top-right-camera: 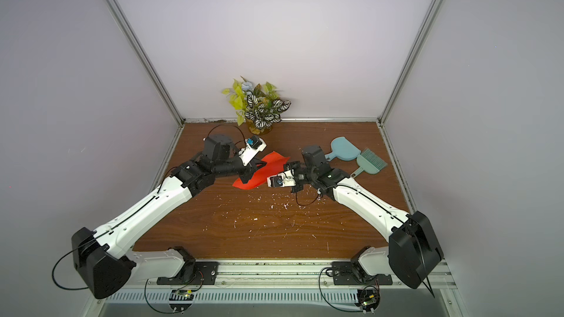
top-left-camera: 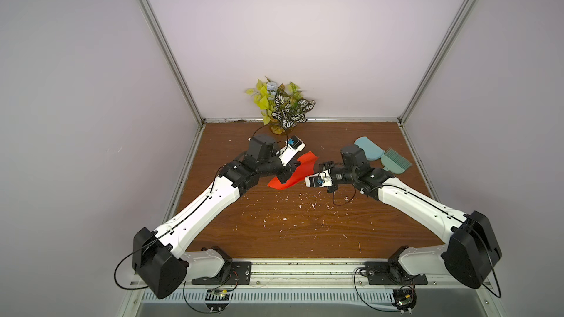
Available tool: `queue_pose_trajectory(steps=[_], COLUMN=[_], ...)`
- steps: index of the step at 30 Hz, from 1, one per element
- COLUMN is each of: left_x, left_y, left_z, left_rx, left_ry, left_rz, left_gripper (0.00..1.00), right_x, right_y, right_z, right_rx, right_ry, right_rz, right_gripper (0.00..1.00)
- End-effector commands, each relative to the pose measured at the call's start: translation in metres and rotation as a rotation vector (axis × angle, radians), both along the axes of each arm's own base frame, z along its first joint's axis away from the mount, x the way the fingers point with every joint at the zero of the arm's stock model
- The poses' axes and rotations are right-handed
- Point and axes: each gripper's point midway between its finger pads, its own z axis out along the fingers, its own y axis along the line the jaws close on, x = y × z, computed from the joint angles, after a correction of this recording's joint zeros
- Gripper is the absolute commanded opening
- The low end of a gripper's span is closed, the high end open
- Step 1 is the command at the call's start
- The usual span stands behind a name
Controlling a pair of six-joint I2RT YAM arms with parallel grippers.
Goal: Fold the square paper diagonally
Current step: Fold the paper at the center of the board.
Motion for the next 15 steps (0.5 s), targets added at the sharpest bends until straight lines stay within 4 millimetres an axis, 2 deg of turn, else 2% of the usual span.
queue_pose_trajectory(steps=[1, 7, 15], left_x=[-0.003, -0.009, -0.011], left_y=[-0.005, -0.004, -0.005], left_z=[0.001, -0.034, -0.070], left_rx=[-0.074, -0.109, -0.188], left_ry=[-0.025, 0.043, 0.177], left_rz=[-0.037, -0.028, -0.077], left_gripper=[0.05, 0.03, 0.03], right_x=[-0.012, -0.013, -0.009], right_y=[0.006, 0.004, 0.000], right_z=[0.003, -0.017, -0.036], right_rx=[0.010, -0.051, -0.128], right_ry=[0.121, 0.209, 0.275], right_rz=[0.031, 0.008, -0.026], right_gripper=[0.05, 0.06, 0.06])
